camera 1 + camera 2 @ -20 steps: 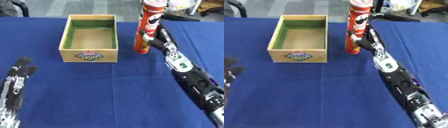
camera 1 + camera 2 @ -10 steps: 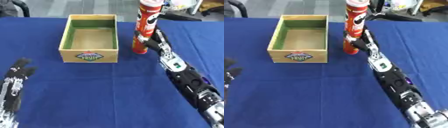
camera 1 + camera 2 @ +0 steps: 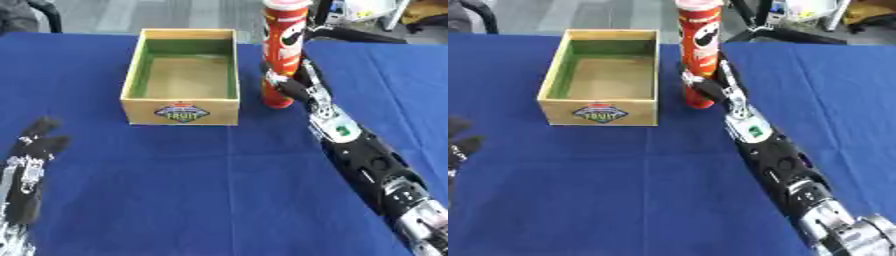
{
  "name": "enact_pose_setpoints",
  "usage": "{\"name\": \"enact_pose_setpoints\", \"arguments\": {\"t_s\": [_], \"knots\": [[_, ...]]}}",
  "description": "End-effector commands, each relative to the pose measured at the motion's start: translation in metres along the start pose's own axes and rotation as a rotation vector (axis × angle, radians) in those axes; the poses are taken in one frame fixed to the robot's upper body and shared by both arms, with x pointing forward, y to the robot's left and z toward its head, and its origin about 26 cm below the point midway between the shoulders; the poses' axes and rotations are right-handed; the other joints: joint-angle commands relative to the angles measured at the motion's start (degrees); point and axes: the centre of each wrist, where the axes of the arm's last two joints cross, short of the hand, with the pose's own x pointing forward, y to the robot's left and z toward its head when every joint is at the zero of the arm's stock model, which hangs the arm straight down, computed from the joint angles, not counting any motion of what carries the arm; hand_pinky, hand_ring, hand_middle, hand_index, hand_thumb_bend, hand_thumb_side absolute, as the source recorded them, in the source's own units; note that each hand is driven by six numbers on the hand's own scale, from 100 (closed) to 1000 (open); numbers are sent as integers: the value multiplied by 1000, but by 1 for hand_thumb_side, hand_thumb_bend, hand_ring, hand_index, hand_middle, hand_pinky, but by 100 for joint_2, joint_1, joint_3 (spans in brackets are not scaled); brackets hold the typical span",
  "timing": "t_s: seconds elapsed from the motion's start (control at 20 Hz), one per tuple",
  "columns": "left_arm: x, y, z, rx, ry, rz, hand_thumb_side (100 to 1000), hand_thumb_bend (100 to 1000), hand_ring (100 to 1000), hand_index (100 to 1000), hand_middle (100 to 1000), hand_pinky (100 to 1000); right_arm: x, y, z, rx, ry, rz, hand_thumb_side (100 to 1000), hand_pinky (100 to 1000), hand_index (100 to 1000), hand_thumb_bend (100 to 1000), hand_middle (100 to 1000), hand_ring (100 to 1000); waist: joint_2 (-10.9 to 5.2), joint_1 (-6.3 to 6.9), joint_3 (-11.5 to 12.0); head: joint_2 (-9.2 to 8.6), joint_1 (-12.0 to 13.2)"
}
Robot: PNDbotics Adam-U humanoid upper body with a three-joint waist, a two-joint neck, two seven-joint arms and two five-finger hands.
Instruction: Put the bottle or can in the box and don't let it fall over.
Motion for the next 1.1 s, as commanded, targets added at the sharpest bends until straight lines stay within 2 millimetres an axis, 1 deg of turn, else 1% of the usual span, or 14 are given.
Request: {"name": "enact_pose_setpoints", "arguments": {"t_s": [0.05,0.1,0.15,0.2,0.25,0.3,0.35,0.4,0.45,0.5,0.7,0.8,0.95,1.1], "knots": [[9,1,-7,-10,-38,-7,760,430,791,950,850,874,9,1,-10,-10,-30,-10,326,815,1000,365,877,869,-59,14,19,-56,-25],[9,1,-7,-11,-38,-6,760,430,791,950,850,874,9,2,-10,-11,-30,-12,297,803,996,329,845,844,-58,15,23,-56,-29],[9,1,-7,-10,-38,-6,760,430,791,950,850,874,9,3,-10,-14,-31,-14,283,799,990,311,833,834,-58,16,27,-56,-32],[9,0,-7,-10,-38,-6,760,430,791,950,850,874,9,5,-10,-17,-32,-16,220,775,959,228,781,792,-58,17,30,-56,-36],[9,0,-7,-10,-38,-5,760,430,791,950,850,874,8,6,-10,-22,-33,-18,209,770,954,215,774,786,-58,17,32,-57,-39],[9,0,-7,-10,-38,-5,760,431,791,950,850,874,8,7,-10,-26,-32,-20,103,724,897,103,711,727,-59,18,34,-60,-40],[9,0,-6,-10,-37,-5,760,431,790,950,850,874,8,8,-10,-30,-31,-22,100,703,868,100,680,699,-59,18,35,-62,-42],[9,0,-6,-10,-36,-4,760,431,790,950,850,874,7,9,-9,-35,-30,-26,100,653,809,100,615,635,-60,17,36,-63,-45],[9,0,-6,-10,-36,-4,760,431,790,950,850,874,7,10,-9,-41,-28,-31,100,628,782,100,588,607,-60,17,37,-65,-49],[9,0,-6,-10,-35,-4,760,431,790,950,850,874,7,11,-9,-46,-27,-35,100,572,724,100,531,555,-61,16,38,-68,-51],[9,0,-6,-8,-35,-4,759,431,790,950,850,874,7,15,-9,-64,-33,-63,100,417,565,100,392,418,-65,22,41,-86,-59],[9,0,-6,-9,-35,-3,760,431,790,950,850,874,10,18,-10,-66,-43,-80,100,395,536,100,365,393,-67,24,45,-100,-79],[8,-1,-6,-11,-34,-1,759,432,790,950,850,874,18,25,-15,-52,-73,-102,100,384,523,100,353,382,-71,25,54,-129,-119],[8,-1,-6,-12,-33,0,759,433,790,950,850,874,38,35,-28,-21,-147,-141,100,383,521,100,351,381,-77,25,71,-160,-158]]}}
